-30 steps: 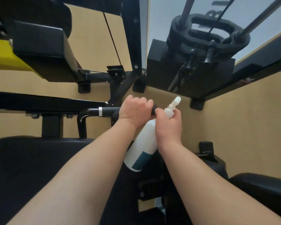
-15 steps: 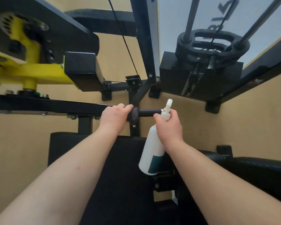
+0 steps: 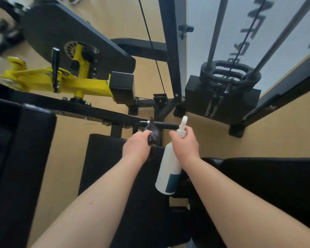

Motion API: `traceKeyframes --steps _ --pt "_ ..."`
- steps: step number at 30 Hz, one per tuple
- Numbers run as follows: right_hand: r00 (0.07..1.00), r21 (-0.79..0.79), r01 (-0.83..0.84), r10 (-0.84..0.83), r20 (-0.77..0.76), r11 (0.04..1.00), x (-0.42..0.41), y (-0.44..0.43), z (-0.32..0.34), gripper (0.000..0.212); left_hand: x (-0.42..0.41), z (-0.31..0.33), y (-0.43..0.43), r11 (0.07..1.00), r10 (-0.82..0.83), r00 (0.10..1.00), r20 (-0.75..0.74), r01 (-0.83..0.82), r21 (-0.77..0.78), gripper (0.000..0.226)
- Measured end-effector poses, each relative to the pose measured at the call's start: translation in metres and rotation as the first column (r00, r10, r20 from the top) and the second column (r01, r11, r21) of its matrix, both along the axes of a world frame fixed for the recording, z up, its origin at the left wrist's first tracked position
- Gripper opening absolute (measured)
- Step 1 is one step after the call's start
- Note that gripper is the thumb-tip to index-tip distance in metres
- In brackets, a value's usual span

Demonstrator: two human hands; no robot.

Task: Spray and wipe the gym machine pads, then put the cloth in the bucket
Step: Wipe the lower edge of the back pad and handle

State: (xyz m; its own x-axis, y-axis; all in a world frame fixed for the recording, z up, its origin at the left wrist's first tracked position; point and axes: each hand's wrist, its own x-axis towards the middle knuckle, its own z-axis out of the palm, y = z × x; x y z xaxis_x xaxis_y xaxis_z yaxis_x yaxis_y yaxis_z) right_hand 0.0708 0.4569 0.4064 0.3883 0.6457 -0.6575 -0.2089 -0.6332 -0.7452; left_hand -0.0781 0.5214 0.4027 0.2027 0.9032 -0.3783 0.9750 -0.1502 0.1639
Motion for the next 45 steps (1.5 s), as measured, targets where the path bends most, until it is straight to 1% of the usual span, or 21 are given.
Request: traceKeyframes --steps 3,5,7,9,11,14,15,17,19,21,22,25,29,31,33,36,40,45 --pt "0.992 0.022 -0.118 0.117 0.046 0.993 -0.005 -0.021 0.026 0.024 -0.015 0.023 -0.039 0.991 0.125 0.987 0.104 -0.118 -0.066 0.038" --pt "0.969 0.019 -0.239 0.237 0.071 0.971 -0.012 -0.036 0.042 0.026 -0.027 0.036 -0.066 0.975 0.208 0.963 0.173 -0.191 -0.110 0.034" --pt "0.917 -0.002 -0.387 0.386 0.101 0.922 -0.022 -0.049 0.057 0.037 -0.040 0.050 -0.092 0.952 0.296 0.928 0.225 -0.266 -0.154 0.031" --pt "0.844 -0.011 -0.526 0.524 0.117 0.850 -0.034 -0.063 0.068 0.045 -0.054 0.063 -0.117 0.918 0.389 0.885 0.255 -0.347 -0.193 0.026" --pt "0.766 0.000 -0.636 0.631 0.118 0.772 -0.044 -0.075 0.079 0.040 -0.067 0.073 -0.142 0.894 0.444 0.853 0.276 -0.399 -0.203 0.023" --pt "0.682 0.026 -0.728 0.721 0.123 0.685 -0.057 -0.096 0.096 0.015 -0.086 0.085 -0.178 0.887 0.460 0.827 0.323 -0.420 -0.189 0.024" --pt "0.656 0.025 -0.752 0.742 0.140 0.659 -0.062 -0.105 0.101 0.012 -0.093 0.087 -0.189 0.891 0.454 0.829 0.328 -0.418 -0.177 0.025" --pt "0.590 0.010 -0.800 0.784 0.192 0.600 -0.075 -0.124 0.111 0.013 -0.107 0.092 -0.210 0.904 0.427 0.842 0.329 -0.399 -0.152 0.027" --pt "0.531 -0.005 -0.836 0.812 0.243 0.548 -0.089 -0.145 0.116 0.013 -0.119 0.097 -0.229 0.916 0.401 0.855 0.329 -0.378 -0.134 0.027" --pt "0.498 -0.012 -0.853 0.822 0.276 0.521 -0.102 -0.167 0.123 0.014 -0.131 0.100 -0.251 0.925 0.378 0.863 0.335 -0.365 -0.105 0.029" --pt "0.500 -0.011 -0.852 0.819 0.282 0.524 -0.109 -0.178 0.126 0.017 -0.136 0.101 -0.262 0.928 0.370 0.864 0.340 -0.362 -0.089 0.030" --pt "0.503 -0.020 -0.847 0.813 0.295 0.531 -0.127 -0.214 0.131 0.016 -0.150 0.103 -0.299 0.932 0.358 0.869 0.341 -0.354 -0.077 0.028" --pt "0.450 -0.088 -0.864 0.838 0.308 0.496 -0.150 -0.265 0.126 0.018 -0.177 0.094 -0.350 0.938 0.336 0.874 0.352 -0.342 -0.045 0.024" --pt "0.391 -0.127 -0.888 0.871 0.298 0.443 -0.160 -0.288 0.122 0.027 -0.194 0.083 -0.378 0.925 0.360 0.848 0.389 -0.380 -0.028 0.023" --pt "0.345 -0.152 -0.907 0.901 0.264 0.392 -0.170 -0.312 0.117 0.038 -0.211 0.071 -0.406 0.901 0.413 0.816 0.404 -0.430 -0.053 0.023" --pt "0.288 -0.210 -0.919 0.932 0.220 0.334 -0.182 -0.348 0.103 0.043 -0.230 0.057 -0.444 0.873 0.476 0.789 0.389 -0.477 -0.101 0.024" --pt "0.222 -0.294 -0.917 0.957 0.184 0.269 -0.192 -0.384 0.066 0.054 -0.243 0.040 -0.481 0.829 0.555 0.749 0.362 -0.533 -0.169 0.032" --pt "0.148 -0.338 -0.923 0.980 0.129 0.184 -0.200 -0.398 0.010 0.053 -0.245 0.009 -0.495 0.774 0.621 0.681 0.388 -0.610 -0.169 0.040"
